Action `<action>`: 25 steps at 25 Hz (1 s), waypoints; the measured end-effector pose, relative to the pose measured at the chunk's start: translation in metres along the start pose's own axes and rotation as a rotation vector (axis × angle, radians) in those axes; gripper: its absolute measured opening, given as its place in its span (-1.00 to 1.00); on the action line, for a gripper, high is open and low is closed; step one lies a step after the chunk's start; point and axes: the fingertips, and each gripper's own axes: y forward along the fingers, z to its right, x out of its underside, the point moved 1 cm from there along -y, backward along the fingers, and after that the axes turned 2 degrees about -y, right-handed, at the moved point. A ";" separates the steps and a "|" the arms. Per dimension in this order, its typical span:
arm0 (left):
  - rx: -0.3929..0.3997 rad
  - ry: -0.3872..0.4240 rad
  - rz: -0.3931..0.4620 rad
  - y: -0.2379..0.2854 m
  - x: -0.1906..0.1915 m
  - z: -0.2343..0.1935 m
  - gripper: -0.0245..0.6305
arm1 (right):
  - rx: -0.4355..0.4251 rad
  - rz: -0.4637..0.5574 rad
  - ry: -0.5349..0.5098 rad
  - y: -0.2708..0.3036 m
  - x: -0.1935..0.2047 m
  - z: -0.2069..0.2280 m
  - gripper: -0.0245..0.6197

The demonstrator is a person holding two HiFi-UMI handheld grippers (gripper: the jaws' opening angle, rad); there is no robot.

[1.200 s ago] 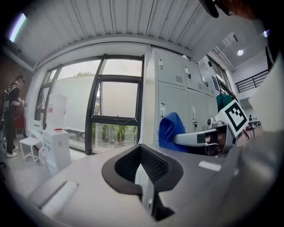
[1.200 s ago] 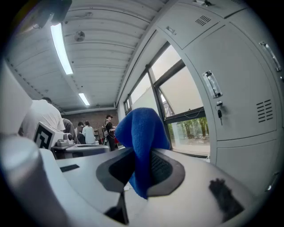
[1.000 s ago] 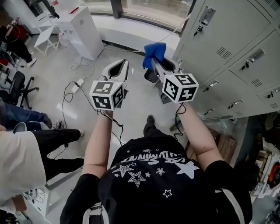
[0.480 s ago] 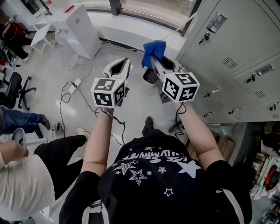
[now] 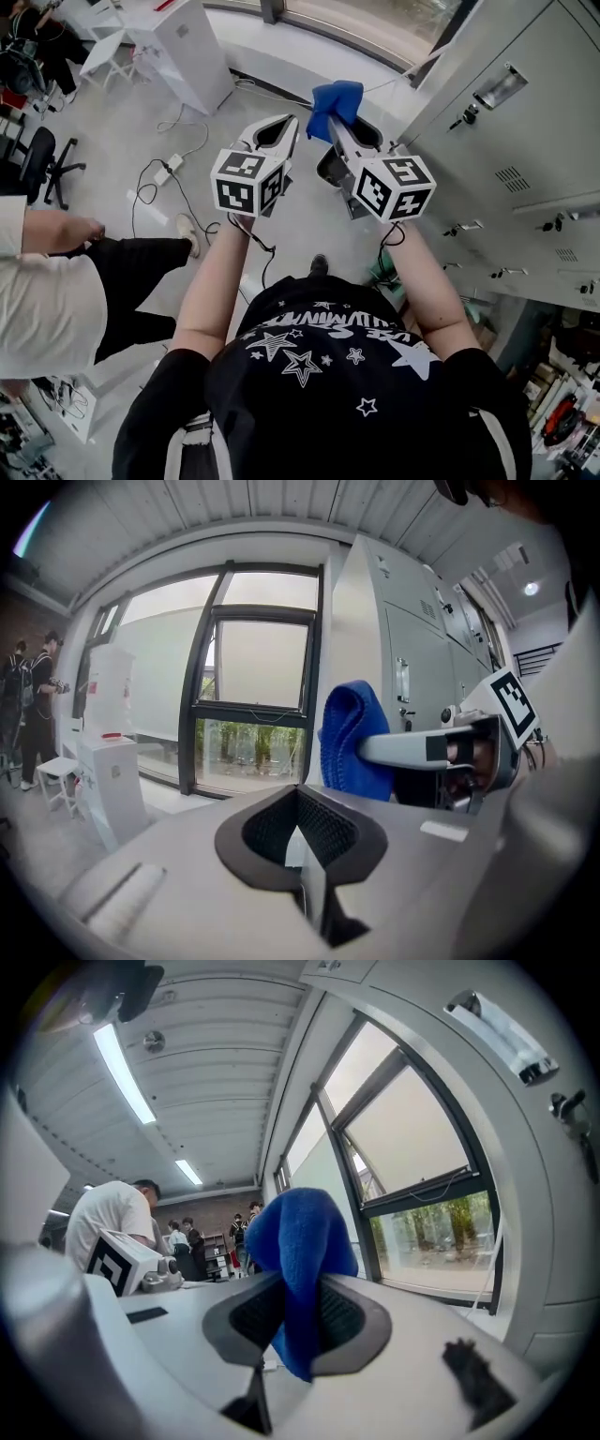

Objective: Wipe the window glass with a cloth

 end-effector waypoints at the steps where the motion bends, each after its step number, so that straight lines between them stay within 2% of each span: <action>1: -0.009 0.005 0.001 0.003 -0.002 -0.002 -0.90 | -0.013 0.002 0.004 0.003 -0.001 0.002 -0.69; 5: -0.048 0.014 0.007 0.014 -0.012 -0.012 -0.90 | -0.041 -0.003 0.023 0.019 -0.002 0.019 -0.70; 11: -0.070 0.021 -0.005 0.034 -0.020 -0.030 -0.90 | 0.009 -0.008 0.008 0.039 -0.004 0.043 -0.69; 16: -0.028 0.000 -0.026 0.068 -0.016 -0.050 -0.90 | 0.051 -0.040 0.051 0.057 0.008 0.072 -0.69; 20: 0.038 0.018 -0.043 0.109 -0.017 -0.066 -0.90 | 0.114 -0.055 0.078 0.080 0.017 0.104 -0.69; 25: 0.088 0.015 -0.040 0.151 -0.032 -0.110 -0.90 | 0.169 -0.064 0.081 0.132 0.012 0.133 -0.69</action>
